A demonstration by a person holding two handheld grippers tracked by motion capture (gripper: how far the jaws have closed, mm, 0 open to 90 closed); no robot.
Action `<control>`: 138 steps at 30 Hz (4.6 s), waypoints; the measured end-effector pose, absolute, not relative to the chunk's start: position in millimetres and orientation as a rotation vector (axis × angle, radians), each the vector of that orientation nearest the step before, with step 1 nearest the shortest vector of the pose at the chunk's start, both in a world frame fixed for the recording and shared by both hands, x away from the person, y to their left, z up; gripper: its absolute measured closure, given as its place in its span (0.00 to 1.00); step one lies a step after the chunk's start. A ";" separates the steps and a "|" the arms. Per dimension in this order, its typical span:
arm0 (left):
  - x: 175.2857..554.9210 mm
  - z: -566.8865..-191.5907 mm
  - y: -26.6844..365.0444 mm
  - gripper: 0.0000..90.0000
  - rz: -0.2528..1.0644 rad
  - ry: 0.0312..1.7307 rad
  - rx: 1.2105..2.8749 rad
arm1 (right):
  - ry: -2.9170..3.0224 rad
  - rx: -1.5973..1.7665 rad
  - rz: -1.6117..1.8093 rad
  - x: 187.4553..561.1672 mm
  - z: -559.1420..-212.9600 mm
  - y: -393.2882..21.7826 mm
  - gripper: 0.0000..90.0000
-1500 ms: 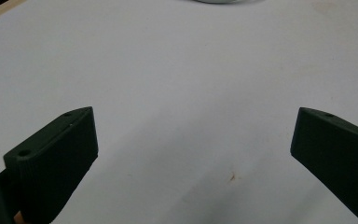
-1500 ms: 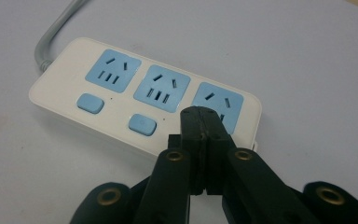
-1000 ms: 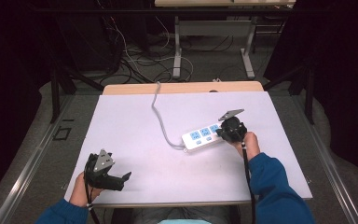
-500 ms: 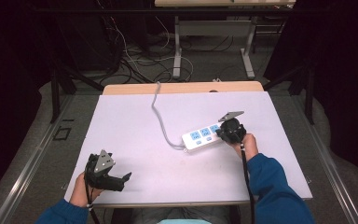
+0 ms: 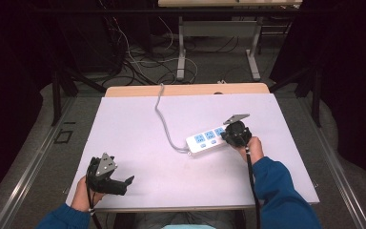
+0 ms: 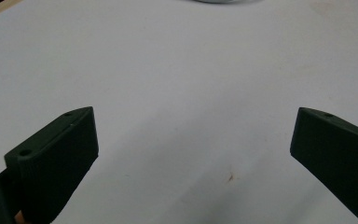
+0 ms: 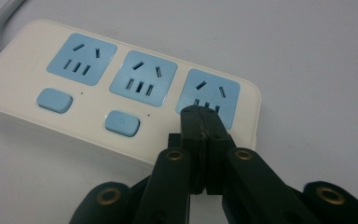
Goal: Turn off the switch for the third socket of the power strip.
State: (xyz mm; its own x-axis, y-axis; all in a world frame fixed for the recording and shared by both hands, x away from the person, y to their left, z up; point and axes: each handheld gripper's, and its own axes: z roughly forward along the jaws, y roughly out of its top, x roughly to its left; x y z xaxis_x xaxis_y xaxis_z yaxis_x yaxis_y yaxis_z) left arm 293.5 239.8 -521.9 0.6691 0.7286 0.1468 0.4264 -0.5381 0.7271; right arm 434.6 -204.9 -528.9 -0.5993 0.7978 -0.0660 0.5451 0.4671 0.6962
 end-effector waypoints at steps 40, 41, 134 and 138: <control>295.1 -522.5 240.5 0.01 0.578 0.898 2.203 | 2.329 1.104 0.887 434.4 -529.0 -204.6 1.00; 295.1 -522.6 240.5 0.01 0.577 0.901 2.198 | 2.330 1.118 0.891 433.9 -529.2 -204.1 1.00; 294.5 -521.8 240.8 0.01 0.594 0.891 2.195 | 2.312 1.096 0.894 432.2 -530.8 -203.3 1.00; 294.6 -521.8 240.8 0.01 0.594 0.892 2.196 | 2.310 1.096 0.886 432.2 -530.8 -202.4 1.00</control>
